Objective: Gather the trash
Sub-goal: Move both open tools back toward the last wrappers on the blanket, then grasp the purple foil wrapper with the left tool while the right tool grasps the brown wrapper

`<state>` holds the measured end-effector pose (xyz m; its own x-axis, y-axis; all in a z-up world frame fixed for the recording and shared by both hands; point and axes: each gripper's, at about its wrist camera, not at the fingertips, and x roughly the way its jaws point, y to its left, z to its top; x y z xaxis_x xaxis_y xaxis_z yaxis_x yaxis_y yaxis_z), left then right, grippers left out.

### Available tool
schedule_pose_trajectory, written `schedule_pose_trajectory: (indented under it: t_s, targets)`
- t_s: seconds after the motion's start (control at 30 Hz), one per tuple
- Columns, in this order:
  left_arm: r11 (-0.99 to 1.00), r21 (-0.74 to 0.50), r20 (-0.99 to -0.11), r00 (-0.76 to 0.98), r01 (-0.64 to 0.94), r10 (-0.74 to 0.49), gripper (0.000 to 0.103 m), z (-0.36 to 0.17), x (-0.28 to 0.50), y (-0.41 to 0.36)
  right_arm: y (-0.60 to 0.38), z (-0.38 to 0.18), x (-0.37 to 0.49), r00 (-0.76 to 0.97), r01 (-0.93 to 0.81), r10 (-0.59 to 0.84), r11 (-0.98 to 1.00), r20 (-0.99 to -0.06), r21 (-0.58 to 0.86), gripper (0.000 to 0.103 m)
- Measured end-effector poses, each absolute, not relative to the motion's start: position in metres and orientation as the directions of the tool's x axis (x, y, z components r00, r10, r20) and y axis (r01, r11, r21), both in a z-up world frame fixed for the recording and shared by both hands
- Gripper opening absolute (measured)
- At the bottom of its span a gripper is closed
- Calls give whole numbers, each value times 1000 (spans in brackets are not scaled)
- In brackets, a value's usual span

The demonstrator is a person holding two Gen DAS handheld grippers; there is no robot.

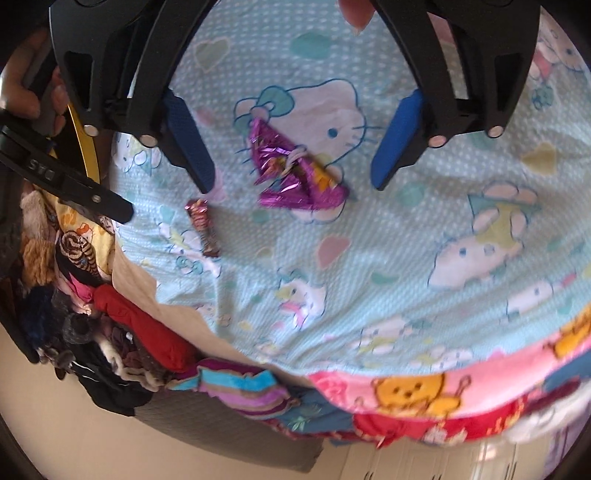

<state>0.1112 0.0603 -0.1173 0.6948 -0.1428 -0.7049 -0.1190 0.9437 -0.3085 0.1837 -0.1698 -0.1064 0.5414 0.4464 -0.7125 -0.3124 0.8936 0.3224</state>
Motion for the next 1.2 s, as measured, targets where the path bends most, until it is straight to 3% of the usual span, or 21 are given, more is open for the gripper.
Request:
schedule_pose_trajectory:
  t_s: [0.1,0.33,0.43,0.5,0.57,0.77,0.87,1.0,1.2]
  targets:
    - [922,-362,-719,671,-136,-183,61,-129,113,67,-158,-118,195,509,-313,468,882,-722,351,43]
    - [904,-411,-720,651,-121,-240,50,-139,115,60,-139,-142,221,460,-284,475,879,-750,383,38]
    - [900,-422,-720,643,-107,-261,50,-143,118,54,-136,-153,226,437,-277,475,879,-764,388,26]
    - [894,-434,-720,639,-110,-271,50,-146,120,53,-137,-157,225,431,-281,491,870,-757,404,12]
    - [893,-436,-723,635,-115,-271,50,-149,123,53,-140,-156,220,439,-286,500,865,-746,412,9]
    - [893,-431,-725,638,-127,-259,49,-152,131,50,-163,-145,202,486,-266,507,862,-712,433,8]
    - [896,-420,-729,642,-144,-238,34,-152,135,48,-177,-136,194,513,-250,517,854,-686,457,8]
    - [897,-418,-723,652,-146,-230,23,-149,136,49,-192,-120,181,551,-257,504,861,-665,440,8]
    - [912,-402,-681,693,-84,-236,22,-126,132,33,-211,-103,165,600,-260,462,884,-653,388,8]
